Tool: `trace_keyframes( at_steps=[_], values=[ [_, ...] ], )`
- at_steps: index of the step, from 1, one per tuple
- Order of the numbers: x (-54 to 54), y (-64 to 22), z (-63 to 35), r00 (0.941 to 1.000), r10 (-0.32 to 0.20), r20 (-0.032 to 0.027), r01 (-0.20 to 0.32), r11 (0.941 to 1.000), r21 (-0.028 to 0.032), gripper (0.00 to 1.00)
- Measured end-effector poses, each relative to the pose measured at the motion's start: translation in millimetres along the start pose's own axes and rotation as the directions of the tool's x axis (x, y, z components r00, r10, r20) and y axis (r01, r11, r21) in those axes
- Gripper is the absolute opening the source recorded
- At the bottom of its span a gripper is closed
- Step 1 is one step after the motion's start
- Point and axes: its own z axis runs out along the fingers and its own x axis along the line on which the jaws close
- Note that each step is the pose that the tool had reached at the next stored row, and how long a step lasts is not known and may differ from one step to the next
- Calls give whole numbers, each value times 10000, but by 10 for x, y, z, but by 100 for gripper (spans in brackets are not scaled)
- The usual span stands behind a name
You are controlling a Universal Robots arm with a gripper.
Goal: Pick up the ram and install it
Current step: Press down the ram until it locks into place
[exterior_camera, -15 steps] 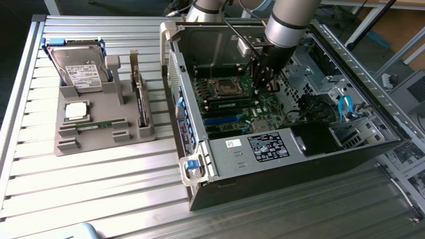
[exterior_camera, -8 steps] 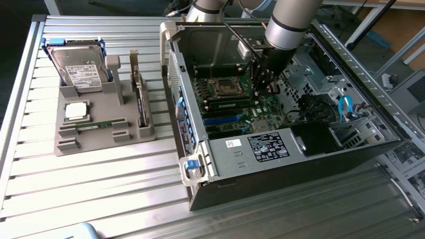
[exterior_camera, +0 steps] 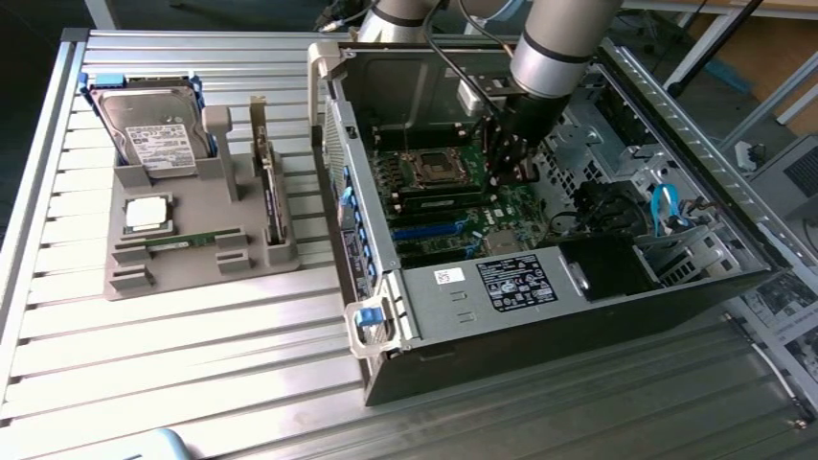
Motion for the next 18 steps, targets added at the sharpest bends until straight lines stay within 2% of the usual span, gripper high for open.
trace_keyframes(
  at_steps=[18],
  values=[
    [-2,-32,25,10000,-40,16,40,10000,1,11]
  ],
)
